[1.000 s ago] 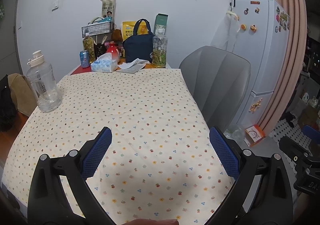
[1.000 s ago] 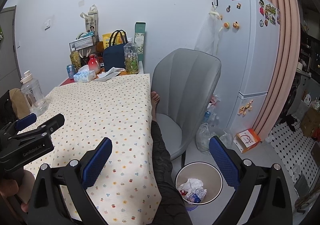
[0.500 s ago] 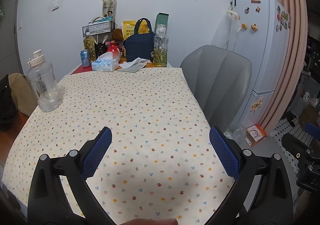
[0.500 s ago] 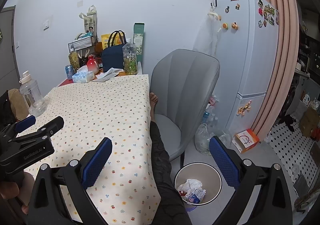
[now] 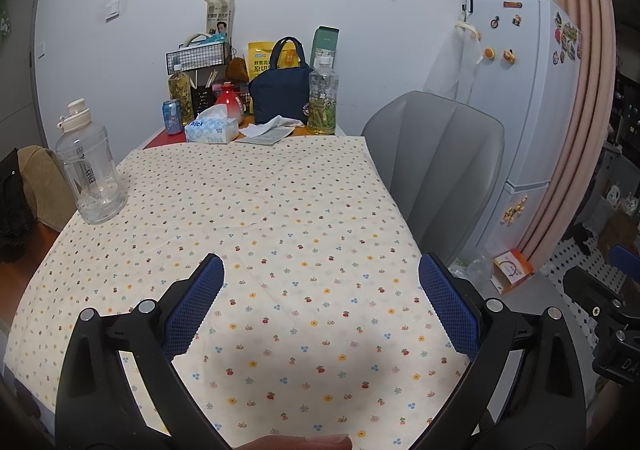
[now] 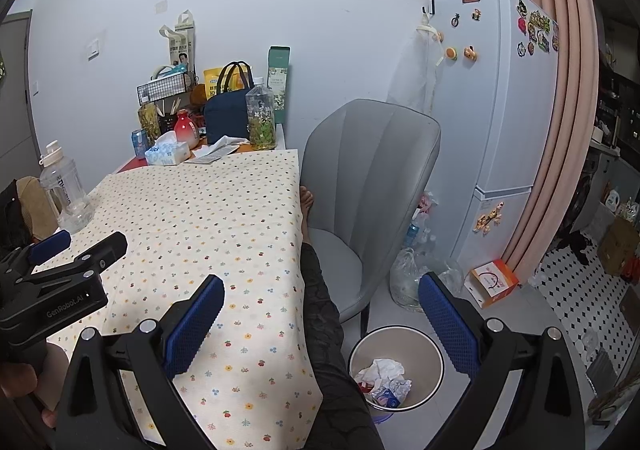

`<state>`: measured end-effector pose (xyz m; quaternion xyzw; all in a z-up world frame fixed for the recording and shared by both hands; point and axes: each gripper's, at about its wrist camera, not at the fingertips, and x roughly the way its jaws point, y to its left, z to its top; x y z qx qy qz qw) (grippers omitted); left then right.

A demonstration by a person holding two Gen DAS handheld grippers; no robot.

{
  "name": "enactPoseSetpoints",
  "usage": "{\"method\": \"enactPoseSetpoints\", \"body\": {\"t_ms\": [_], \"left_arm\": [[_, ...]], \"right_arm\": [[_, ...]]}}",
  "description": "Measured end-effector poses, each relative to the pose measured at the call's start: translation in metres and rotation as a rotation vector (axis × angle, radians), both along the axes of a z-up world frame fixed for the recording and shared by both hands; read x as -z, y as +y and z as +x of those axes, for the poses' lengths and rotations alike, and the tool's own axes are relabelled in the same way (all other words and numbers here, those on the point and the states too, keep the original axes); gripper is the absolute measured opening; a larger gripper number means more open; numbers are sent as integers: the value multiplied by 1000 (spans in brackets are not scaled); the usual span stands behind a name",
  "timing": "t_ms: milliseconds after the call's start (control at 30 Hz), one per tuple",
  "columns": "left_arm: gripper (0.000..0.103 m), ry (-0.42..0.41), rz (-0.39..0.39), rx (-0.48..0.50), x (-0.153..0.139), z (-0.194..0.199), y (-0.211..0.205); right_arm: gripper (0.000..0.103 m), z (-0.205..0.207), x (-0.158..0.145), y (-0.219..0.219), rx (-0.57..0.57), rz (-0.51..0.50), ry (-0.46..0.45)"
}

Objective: Collect trash

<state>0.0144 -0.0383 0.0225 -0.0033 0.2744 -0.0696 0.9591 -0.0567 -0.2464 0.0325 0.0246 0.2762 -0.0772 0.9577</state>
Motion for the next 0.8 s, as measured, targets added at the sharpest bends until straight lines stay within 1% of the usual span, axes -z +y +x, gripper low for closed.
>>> {"method": "enactPoseSetpoints", "body": {"t_ms": [800], "left_arm": [[97,4,7,-2,2,0,0]], "right_arm": [[95,1,1,0,2,-2,5]]}}
